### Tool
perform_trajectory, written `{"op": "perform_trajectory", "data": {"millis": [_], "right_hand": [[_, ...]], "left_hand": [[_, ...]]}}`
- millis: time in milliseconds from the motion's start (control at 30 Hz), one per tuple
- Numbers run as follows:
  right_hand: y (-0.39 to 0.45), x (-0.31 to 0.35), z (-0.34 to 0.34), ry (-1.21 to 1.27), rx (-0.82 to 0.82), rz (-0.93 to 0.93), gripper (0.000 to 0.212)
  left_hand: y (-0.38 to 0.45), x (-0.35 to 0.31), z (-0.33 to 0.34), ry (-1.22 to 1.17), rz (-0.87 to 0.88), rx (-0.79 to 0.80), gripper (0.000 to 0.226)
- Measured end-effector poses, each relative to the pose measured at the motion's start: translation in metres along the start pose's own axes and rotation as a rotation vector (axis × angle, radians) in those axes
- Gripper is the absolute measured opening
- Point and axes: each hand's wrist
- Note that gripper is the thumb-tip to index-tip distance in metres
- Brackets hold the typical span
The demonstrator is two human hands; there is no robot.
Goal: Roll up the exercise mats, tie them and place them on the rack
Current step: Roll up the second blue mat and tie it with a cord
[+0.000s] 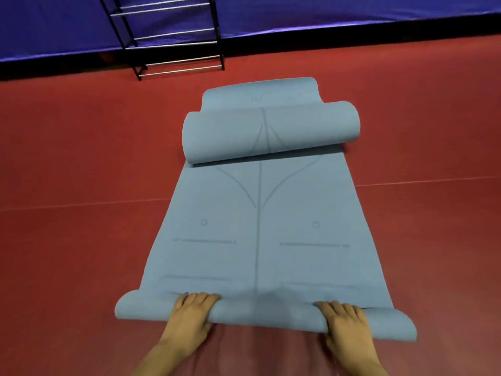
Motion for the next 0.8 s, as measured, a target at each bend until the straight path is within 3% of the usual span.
{"op": "perform_trajectory", "data": {"millis": [133, 233, 333, 467, 600, 667, 800], "right_hand": [[-0.003, 0.000, 0.005, -0.003, -0.084, -0.019, 0.057], [-0.009, -0.002, 0.012, -0.019, -0.195, -0.085, 0.063], [-0.016, 0.001, 0.022, -0.089, -0.311, -0.154, 0.069], [-0.023, 0.013, 0.031, -0.146, -0.341, -0.226, 0.054], [-0.025, 0.016, -0.002, -0.051, -0.479, -0.161, 0.049], [-0.034, 0.012, -0.016, -0.045, -0.538, -0.203, 0.045], [-0.050, 0.001, 0.001, -0.085, -0.465, -0.276, 0.049]], "left_hand": [[-0.005, 0.002, 0.004, 0.036, -0.019, -0.005, 0.073], [-0.010, -0.003, 0.011, 0.062, -0.023, -0.132, 0.049], [-0.018, -0.011, 0.023, 0.110, -0.040, -0.230, 0.045], [-0.017, -0.018, 0.033, 0.192, -0.056, -0.280, 0.044], [-0.017, -0.022, 0.025, 0.211, 0.036, -0.532, 0.026], [-0.027, -0.024, 0.025, 0.241, 0.080, -0.590, 0.030], [-0.033, -0.027, 0.062, 0.253, 0.069, -0.575, 0.029]]}}
Point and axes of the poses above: each hand's wrist, its own y-axis towards the middle knuckle, its own z-axis out of the palm, x = y × z, and after that the axes turned 12 degrees about x, right-handed
